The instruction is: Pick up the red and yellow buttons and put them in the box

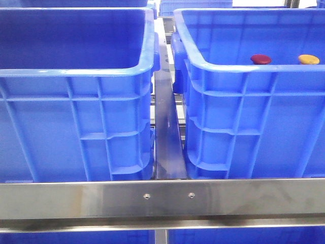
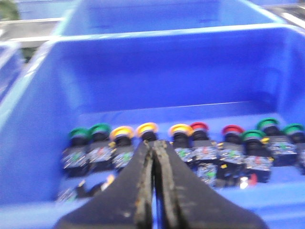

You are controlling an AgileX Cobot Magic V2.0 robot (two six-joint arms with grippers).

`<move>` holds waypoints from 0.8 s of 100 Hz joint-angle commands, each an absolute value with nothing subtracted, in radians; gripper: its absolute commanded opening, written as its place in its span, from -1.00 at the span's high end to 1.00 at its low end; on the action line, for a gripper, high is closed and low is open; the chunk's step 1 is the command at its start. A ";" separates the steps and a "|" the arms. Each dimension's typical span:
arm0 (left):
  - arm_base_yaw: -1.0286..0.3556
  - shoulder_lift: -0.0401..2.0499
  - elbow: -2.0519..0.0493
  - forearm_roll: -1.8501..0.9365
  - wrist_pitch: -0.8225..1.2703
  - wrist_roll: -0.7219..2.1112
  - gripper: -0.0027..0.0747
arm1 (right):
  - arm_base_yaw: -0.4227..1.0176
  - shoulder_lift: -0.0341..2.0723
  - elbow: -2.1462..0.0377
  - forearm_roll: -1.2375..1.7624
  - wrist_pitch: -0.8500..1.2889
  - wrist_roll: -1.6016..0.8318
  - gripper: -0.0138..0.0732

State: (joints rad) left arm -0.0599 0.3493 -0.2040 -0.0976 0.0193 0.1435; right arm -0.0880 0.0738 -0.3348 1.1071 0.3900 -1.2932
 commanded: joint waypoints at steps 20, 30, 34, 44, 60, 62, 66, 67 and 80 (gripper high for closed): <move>0.054 0.128 -0.082 0.055 -0.008 -0.066 0.98 | -0.096 0.085 -0.359 1.127 0.354 -1.297 0.84; 0.056 0.043 -0.022 0.055 0.016 -0.068 0.98 | -0.096 0.085 -0.359 1.127 0.354 -1.297 0.84; 0.056 0.005 0.010 0.049 0.014 -0.072 0.98 | -0.096 0.085 -0.359 1.127 0.354 -1.297 0.84; 0.056 -0.035 0.051 0.035 0.079 -0.102 0.98 | -0.096 0.086 -0.359 1.127 0.354 -1.297 0.84; 0.056 -0.036 0.055 0.035 0.120 -0.102 0.98 | -0.096 0.086 -0.358 1.127 0.354 -1.297 0.84; 0.056 -0.036 0.055 0.035 0.120 -0.102 0.98 | -0.096 0.086 -0.358 1.127 0.354 -1.297 0.84; 0.056 -0.036 0.055 0.035 0.118 -0.102 0.98 | -0.096 0.086 -0.358 1.127 0.354 -1.297 0.84; 0.056 -0.036 0.055 0.035 0.118 -0.102 0.98 | -0.096 0.086 -0.358 1.127 0.354 -1.297 0.84; 0.056 -0.036 0.053 0.035 0.111 -0.102 0.98 | -0.096 0.086 -0.358 1.127 0.354 -1.297 0.84</move>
